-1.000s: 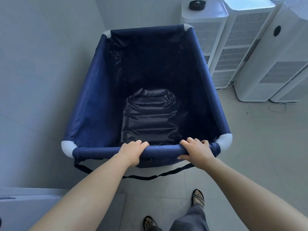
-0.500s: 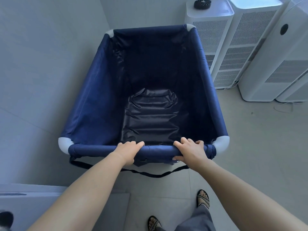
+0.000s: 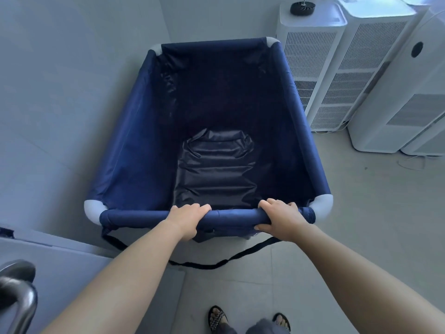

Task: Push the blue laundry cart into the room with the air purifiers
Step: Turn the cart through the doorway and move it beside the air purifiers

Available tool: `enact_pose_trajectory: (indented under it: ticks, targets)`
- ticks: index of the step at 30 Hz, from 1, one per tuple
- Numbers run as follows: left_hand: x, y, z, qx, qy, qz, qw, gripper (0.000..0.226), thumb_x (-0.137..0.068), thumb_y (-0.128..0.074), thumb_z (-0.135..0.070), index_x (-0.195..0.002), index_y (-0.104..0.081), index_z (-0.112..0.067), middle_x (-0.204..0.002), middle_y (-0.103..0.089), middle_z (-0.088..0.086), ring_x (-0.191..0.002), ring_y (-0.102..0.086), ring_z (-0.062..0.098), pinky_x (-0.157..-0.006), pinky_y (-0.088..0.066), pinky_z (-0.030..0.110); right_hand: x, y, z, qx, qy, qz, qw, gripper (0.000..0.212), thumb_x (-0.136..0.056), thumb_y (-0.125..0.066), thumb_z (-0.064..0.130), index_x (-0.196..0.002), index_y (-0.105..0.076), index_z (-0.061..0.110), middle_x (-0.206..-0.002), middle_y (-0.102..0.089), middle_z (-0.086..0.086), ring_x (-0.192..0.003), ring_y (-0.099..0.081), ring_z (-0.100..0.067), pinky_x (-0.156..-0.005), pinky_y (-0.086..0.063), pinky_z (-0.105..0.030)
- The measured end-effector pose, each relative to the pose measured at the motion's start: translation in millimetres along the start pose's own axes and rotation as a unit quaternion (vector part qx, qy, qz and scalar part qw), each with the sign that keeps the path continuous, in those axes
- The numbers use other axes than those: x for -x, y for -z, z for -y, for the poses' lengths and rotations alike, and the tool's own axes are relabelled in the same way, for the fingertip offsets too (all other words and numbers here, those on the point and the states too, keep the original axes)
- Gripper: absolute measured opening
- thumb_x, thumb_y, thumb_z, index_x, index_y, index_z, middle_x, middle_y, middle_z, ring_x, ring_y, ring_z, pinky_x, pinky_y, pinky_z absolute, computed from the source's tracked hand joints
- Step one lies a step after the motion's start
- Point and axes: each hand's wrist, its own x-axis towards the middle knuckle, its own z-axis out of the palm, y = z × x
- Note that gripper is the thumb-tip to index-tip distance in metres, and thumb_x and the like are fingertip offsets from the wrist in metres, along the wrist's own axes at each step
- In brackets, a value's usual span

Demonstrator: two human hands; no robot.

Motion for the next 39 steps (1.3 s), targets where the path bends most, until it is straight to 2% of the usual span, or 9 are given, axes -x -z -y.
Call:
enact_pose_trajectory:
  ticks: [10, 15, 17, 19, 21, 23, 28, 36, 39]
  targets:
    - [5, -3, -14, -0.008, 0.048, 0.006, 0.999, 0.04, -0.089, -0.046, -0.004, -0.121, -0.039, -0.027, -0.112, -0.052, -0.001, -0.102, -0.051, 0.022, -0.083, -0.036, 0.035, 9, 1, -11, 0.027, 0.027, 0.038, 0.999, 0.042, -0.086, -0.051, 0.054, -0.114, -0.044, 0.024, -0.108, -0.054, -0.002, -0.102, -0.049, -0.026, -0.081, -0.033, -0.042]
    - [12, -8, -27, 0.0, 0.089, -0.009, 0.996, 0.039, -0.088, -0.045, -0.004, -0.118, -0.041, -0.027, -0.112, -0.053, -0.004, -0.103, -0.05, 0.021, -0.084, -0.034, 0.034, 15, 4, -16, 0.002, 0.065, 0.053, 0.996, 0.045, -0.089, -0.049, 0.051, -0.122, -0.044, 0.021, -0.117, -0.054, -0.002, -0.108, -0.049, -0.026, -0.088, -0.037, -0.043]
    - [15, -10, -32, 0.005, 0.116, 0.001, 0.993, 0.042, -0.084, -0.043, 0.0, -0.116, -0.04, -0.027, -0.112, -0.052, -0.005, -0.104, -0.048, 0.021, -0.092, -0.035, 0.039, 21, 5, -25, -0.037, 0.089, 0.059, 0.994, 0.045, -0.091, -0.05, 0.046, -0.126, -0.043, 0.02, -0.121, -0.053, -0.002, -0.109, -0.05, -0.025, -0.091, -0.039, -0.041]
    - [18, -14, -37, 0.001, 0.141, 0.011, 0.99, 0.045, -0.082, -0.043, 0.003, -0.115, -0.039, -0.028, -0.111, -0.051, -0.005, -0.106, -0.046, 0.021, -0.102, -0.032, 0.053, 28, 4, -31, -0.047, 0.105, 0.059, 0.992, 0.045, -0.091, -0.05, 0.045, -0.128, -0.042, 0.02, -0.122, -0.052, -0.002, -0.108, -0.051, -0.025, -0.09, -0.041, -0.038]
    - [23, -18, -41, 0.001, 0.16, 0.014, 0.987, 0.048, -0.081, -0.043, 0.005, -0.116, -0.039, -0.029, -0.109, -0.05, -0.006, -0.107, -0.044, 0.021, -0.105, -0.023, 0.065, 32, -3, -31, 0.008, 0.115, 0.042, 0.992, 0.043, -0.092, -0.046, 0.046, -0.125, -0.042, 0.019, -0.12, -0.052, -0.002, -0.106, -0.051, -0.026, -0.087, -0.042, -0.039]
    - [26, -19, -43, 0.004, 0.17, 0.019, 0.985, 0.052, -0.08, -0.044, 0.006, -0.117, -0.039, -0.03, -0.108, -0.049, -0.006, -0.107, -0.043, 0.021, -0.104, -0.021, 0.069, 33, -10, -28, 0.049, 0.121, 0.025, 0.991, 0.04, -0.094, -0.042, 0.046, -0.123, -0.041, 0.018, -0.117, -0.052, -0.003, -0.102, -0.051, -0.026, -0.081, -0.041, -0.038]
    - [23, -15, -41, 0.012, 0.175, 0.021, 0.984, 0.053, -0.08, -0.042, 0.006, -0.116, -0.038, -0.032, -0.106, -0.049, -0.007, -0.107, -0.044, 0.02, -0.103, -0.025, 0.069, 28, -13, -25, 0.049, 0.119, 0.008, 0.992, 0.037, -0.095, -0.041, 0.045, -0.119, -0.041, 0.017, -0.115, -0.051, -0.003, -0.099, -0.052, -0.027, -0.074, -0.035, -0.036]
    - [1, 2, -22, 0.003, 0.148, 0.026, 0.989, 0.049, -0.082, -0.043, 0.003, -0.117, -0.037, -0.03, -0.101, -0.046, -0.007, -0.107, -0.044, 0.02, -0.104, -0.025, 0.068, 5, -3, -22, 0.029, 0.089, 0.012, 0.996, 0.034, -0.095, -0.042, 0.043, -0.118, -0.042, 0.018, -0.116, -0.052, -0.002, -0.101, -0.051, -0.027, -0.078, -0.036, -0.039]
    - [-5, 12, -8, -0.006, 0.126, 0.037, 0.991, 0.045, -0.084, -0.044, 0.0, -0.118, -0.037, -0.029, -0.108, -0.05, -0.006, -0.108, -0.044, 0.02, -0.102, -0.029, 0.066, -3, 0, -15, 0.024, 0.078, 0.01, 0.997, 0.034, -0.095, -0.042, 0.043, -0.118, -0.042, 0.019, -0.117, -0.053, -0.002, -0.101, -0.051, -0.026, -0.08, -0.038, -0.039]
